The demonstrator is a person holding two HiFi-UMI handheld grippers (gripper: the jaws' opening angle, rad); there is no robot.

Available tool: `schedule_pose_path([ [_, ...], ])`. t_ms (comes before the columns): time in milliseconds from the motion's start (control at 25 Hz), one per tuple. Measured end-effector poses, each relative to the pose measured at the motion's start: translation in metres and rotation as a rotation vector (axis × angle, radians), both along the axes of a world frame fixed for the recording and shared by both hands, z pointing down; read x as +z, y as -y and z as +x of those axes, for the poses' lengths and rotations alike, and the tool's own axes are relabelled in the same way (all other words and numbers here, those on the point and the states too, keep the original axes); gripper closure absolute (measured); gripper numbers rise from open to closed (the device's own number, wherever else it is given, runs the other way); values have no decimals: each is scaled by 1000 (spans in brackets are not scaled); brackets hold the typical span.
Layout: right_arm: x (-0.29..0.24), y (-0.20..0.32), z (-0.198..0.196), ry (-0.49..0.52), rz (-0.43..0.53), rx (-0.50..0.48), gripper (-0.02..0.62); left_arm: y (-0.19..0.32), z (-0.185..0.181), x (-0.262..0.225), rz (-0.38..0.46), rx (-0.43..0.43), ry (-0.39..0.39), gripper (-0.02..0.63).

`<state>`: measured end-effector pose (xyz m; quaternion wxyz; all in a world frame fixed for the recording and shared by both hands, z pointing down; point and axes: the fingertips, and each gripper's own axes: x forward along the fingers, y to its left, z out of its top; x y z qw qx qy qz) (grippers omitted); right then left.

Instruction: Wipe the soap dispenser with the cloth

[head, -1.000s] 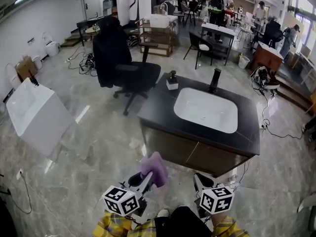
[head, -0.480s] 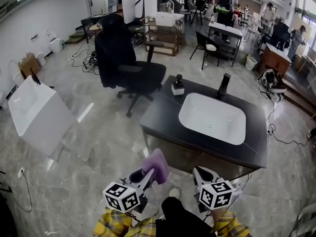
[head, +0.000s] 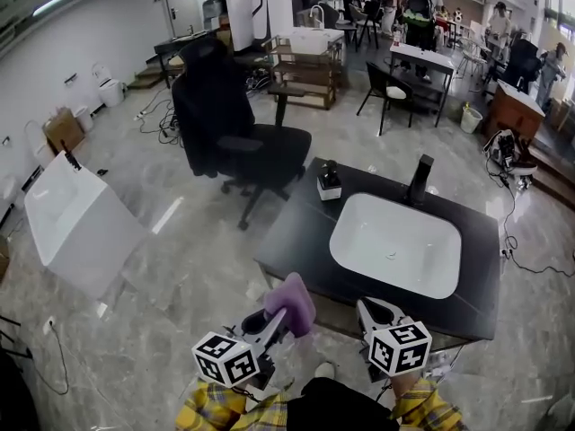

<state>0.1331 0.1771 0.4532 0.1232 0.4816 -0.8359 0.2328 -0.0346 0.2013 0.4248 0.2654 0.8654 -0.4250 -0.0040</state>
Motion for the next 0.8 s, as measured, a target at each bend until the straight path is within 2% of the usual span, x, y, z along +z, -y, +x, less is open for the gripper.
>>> schedule_pose_path([
  [360, 8, 54, 7, -9, 22, -19, 589, 65, 22, -1, 34, 13, 12, 541],
  [800, 27, 86, 10, -2, -26, 43, 589, 130, 24, -3, 50, 64, 9, 541],
])
